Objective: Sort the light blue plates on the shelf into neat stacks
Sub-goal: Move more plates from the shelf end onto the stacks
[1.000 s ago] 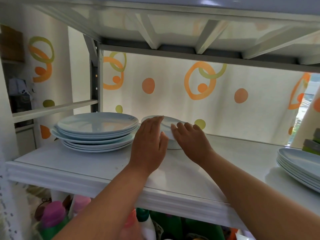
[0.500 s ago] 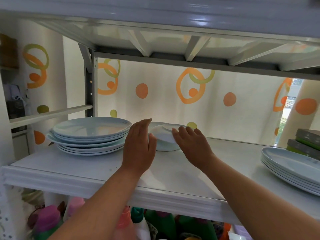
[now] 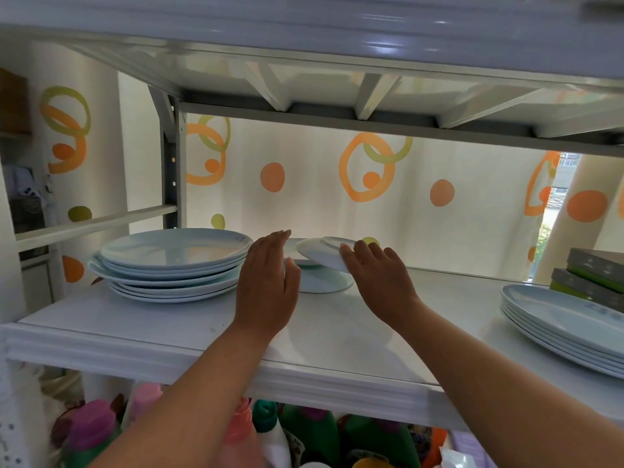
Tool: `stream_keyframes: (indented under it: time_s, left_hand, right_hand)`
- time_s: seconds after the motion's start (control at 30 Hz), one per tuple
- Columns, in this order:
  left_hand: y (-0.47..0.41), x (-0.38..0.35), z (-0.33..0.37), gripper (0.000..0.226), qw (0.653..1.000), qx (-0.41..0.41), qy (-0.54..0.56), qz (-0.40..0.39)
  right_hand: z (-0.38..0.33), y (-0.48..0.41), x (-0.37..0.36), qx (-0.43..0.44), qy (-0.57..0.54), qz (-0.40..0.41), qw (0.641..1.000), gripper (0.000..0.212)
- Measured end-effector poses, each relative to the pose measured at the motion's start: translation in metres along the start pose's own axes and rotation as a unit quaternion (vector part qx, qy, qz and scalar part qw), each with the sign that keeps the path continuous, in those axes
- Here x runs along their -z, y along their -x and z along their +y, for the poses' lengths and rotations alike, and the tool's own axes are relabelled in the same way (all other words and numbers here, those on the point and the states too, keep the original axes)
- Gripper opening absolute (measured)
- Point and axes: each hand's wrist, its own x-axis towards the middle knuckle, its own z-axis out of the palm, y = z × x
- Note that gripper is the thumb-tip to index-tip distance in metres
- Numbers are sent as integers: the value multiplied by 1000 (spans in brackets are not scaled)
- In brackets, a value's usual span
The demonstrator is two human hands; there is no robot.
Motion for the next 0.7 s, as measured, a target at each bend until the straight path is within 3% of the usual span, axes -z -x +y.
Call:
stream_keyframes:
  time_s: [0.3,0.43,0.6,0.7]
  left_hand:
    - [-3,2,10,46,1000,-16,17,15]
    - [-5,-1,25,50,999,-26,29,11]
    - [-8,-14,59,54,997,-6,68,22]
    - [-9,-24,80,47,996,-2,89,28]
  right_hand:
    - [16,7,6,-46,-8,49,998,52]
    - [29,14,16,-127,-60,49,989,45]
    - [54,25,43,-245,-200,94,944,33]
    - [73,31,58,-362,-258,119,888,25]
